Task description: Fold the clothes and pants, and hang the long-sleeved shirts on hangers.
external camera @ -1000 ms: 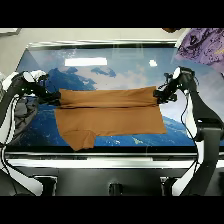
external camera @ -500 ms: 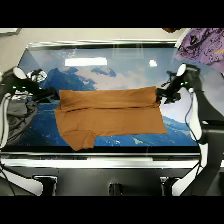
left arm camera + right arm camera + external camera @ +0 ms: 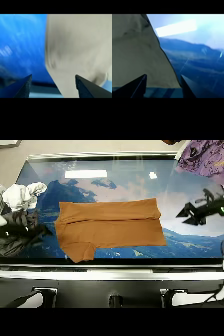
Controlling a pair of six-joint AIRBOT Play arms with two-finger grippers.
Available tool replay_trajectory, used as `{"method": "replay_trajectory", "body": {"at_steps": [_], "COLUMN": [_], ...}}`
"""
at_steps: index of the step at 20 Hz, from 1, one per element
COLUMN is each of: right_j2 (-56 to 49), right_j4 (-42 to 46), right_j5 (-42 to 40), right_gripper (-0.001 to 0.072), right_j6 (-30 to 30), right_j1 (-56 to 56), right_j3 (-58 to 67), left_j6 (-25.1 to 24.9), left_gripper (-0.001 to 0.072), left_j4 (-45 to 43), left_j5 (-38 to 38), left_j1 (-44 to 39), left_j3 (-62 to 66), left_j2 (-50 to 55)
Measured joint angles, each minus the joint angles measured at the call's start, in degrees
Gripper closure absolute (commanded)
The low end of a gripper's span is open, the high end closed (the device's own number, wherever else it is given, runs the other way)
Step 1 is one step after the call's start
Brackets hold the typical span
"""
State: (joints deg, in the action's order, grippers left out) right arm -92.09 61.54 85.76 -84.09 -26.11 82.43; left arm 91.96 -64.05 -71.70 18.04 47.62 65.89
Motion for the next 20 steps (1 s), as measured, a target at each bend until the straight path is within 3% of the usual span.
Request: {"method": "replay_trajectory", "body": {"at_steps": [6,17,19,20], "right_j2": [4.2,4.81,4.81,4.83], "right_j4": [-4.15,-6.58,-6.82,-6.8], "right_j5": [-2.29,-2.23,-2.14,-1.92], "right_gripper": [0.0232,0.0233,0.0234,0.0235], "right_j6": [2.32,3.52,3.52,3.54], "right_j1": [-2.16,-2.49,-2.49,-2.51], "right_j3": [-15.21,-18.51,-18.53,-18.56], "left_j6": [0.17,2.08,2.12,2.1], "left_gripper": [0.0113,0.0134,0.0561,0.0683], "left_j4": [12.74,22.21,22.82,22.36], "left_j5": [6.08,18.1,19.82,20.55], "left_j1": [0.0,-12.31,-14.4,-15.08], "left_j3": [-20.57,-28.13,-28.33,-28.44], "left_j2": [-11.28,-9.33,-7.61,-7.1]}}
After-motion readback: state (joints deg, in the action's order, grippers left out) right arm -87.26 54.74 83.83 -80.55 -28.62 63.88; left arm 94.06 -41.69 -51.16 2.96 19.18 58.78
